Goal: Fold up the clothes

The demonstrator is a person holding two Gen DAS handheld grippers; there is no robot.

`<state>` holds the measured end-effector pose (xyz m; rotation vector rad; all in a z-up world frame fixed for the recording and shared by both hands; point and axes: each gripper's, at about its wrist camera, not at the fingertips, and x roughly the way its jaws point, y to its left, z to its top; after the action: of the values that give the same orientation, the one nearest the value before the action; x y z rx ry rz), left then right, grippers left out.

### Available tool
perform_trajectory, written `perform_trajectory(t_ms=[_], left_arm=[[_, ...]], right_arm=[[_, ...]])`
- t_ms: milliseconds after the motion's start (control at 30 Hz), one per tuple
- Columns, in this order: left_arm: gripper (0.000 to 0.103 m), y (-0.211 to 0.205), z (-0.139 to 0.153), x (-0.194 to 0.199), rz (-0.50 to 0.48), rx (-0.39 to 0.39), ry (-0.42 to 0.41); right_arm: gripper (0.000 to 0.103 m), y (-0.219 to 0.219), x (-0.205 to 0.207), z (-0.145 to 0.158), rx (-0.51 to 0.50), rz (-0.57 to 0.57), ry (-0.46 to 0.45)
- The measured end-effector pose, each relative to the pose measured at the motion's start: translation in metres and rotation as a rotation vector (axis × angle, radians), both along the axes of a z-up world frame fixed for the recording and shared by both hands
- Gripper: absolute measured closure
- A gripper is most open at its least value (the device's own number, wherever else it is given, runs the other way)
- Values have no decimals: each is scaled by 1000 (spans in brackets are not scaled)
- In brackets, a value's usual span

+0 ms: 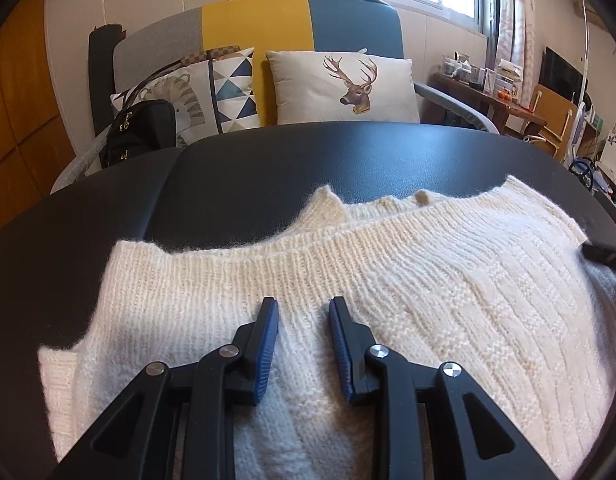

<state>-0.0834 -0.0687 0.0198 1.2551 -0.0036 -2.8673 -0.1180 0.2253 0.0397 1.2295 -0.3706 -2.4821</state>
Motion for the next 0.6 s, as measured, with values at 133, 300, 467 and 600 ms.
perform_trajectory(t_ms=[133,300,467,600], left_arm=[[76,-8,0,3,2,50,6],[76,-6,-1,3,3,43,8],[76,-7,-2,3,4,43,10],[76,-6,-2,4,5,40,9]], right_arm=[[99,-17,-26,-12,74,-17,-21],[103,-13,-53,-17,118,-81,3],[96,-24,-47,3,157,-123,-12],[95,-75,-21,34,97,63,63]])
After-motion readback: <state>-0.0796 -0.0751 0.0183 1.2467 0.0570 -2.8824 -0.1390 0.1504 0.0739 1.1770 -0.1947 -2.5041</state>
